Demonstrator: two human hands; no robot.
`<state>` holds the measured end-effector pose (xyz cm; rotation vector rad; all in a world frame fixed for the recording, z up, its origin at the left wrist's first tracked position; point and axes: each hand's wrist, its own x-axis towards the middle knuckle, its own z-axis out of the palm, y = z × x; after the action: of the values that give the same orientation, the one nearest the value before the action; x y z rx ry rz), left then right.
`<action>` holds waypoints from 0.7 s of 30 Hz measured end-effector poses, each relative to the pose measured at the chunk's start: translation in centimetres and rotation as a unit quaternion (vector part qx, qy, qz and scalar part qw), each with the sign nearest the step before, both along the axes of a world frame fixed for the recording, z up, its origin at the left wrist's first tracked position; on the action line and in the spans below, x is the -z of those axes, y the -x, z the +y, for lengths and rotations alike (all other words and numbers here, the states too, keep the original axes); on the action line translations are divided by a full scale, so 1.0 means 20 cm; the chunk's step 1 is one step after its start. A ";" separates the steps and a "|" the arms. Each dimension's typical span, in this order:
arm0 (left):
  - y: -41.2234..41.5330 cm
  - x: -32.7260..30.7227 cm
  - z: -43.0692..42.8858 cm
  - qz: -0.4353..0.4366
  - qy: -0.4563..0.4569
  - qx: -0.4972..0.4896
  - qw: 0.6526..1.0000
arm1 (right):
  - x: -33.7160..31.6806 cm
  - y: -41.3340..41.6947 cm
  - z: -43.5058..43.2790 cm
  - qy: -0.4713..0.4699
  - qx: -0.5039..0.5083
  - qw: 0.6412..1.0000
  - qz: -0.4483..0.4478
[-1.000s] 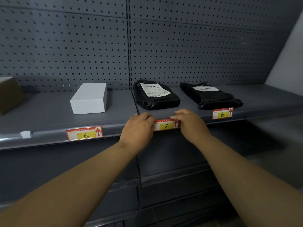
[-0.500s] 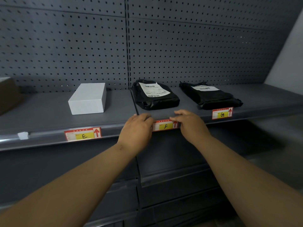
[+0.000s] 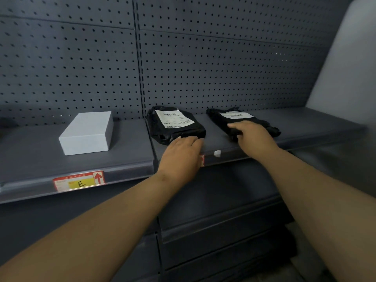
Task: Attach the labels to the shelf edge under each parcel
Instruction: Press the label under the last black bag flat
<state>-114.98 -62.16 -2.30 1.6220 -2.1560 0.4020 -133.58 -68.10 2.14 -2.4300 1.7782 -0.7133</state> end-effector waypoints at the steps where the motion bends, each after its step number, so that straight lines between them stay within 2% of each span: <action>1: 0.04 0.00 -0.02 0.001 0.001 0.005 1.000 | 0.00 0.04 -0.01 -0.003 0.011 1.000 -0.001; 5: 0.19 0.00 -0.10 0.012 0.000 0.033 0.999 | 0.03 0.19 -0.05 -0.037 0.058 0.998 0.014; 15: 0.49 0.02 -0.28 -0.058 -0.009 0.042 0.997 | 0.13 0.37 -0.15 -0.102 0.116 0.987 0.051; 21: 0.56 0.04 -0.34 -0.065 -0.022 0.021 0.997 | 0.19 0.42 -0.17 -0.062 0.106 0.992 0.038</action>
<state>-126.14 -69.02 -3.08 1.6118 -2.3063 0.4626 -142.04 -71.54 -1.65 -2.2416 2.0643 -0.5111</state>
